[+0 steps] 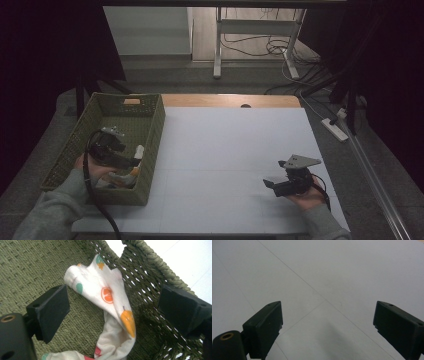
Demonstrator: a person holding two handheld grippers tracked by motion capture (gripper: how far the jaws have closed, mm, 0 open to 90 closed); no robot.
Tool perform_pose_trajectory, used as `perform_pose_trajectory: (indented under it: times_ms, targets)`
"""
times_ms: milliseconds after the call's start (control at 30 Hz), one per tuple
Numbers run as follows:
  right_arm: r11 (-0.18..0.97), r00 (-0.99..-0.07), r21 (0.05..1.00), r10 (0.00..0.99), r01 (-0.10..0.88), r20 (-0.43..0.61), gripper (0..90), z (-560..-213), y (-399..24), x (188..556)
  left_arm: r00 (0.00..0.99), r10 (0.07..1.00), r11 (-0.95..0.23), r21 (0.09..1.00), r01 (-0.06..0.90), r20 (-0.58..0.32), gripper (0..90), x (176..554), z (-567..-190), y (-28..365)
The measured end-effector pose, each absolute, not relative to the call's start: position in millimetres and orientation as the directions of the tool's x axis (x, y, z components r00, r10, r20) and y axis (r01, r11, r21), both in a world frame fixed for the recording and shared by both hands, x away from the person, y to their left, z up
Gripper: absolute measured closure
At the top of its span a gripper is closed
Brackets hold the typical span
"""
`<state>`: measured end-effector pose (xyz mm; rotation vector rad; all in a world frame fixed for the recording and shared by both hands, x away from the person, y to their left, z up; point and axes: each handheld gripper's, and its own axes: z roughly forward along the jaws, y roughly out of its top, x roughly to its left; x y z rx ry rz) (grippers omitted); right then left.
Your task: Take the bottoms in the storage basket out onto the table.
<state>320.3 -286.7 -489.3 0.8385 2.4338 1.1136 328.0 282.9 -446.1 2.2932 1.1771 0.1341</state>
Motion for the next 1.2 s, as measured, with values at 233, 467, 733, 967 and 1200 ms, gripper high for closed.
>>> perform_pose_trajectory:
  times_ms: [233,467,733,967,1200]
  targets:
    - [0.522,-0.770,0.766,0.636,0.376,-0.056,9.2,-490,-287,320,0.602,0.782,-0.464,0.494,0.735,-0.162,10.5,329,-450,285]
    - [0.524,-0.773,0.766,0.632,0.373,-0.056,9.2,-490,-286,320,0.605,0.779,-0.486,0.455,0.747,-0.161,10.5,330,-454,285]
    - [0.525,-0.774,0.765,0.631,0.373,-0.055,9.2,-491,-286,320,0.630,0.763,-0.541,0.393,0.743,-0.141,10.5,333,-460,277]
    - [0.528,-0.775,0.763,0.629,0.373,-0.057,9.2,-491,-286,320,0.637,0.758,-0.570,0.334,0.751,-0.139,10.5,338,-467,272]
    - [0.535,-0.777,0.757,0.627,0.375,-0.058,9.2,-492,-285,321,0.650,0.750,-0.608,0.261,0.750,-0.122,10.3,341,-476,264]
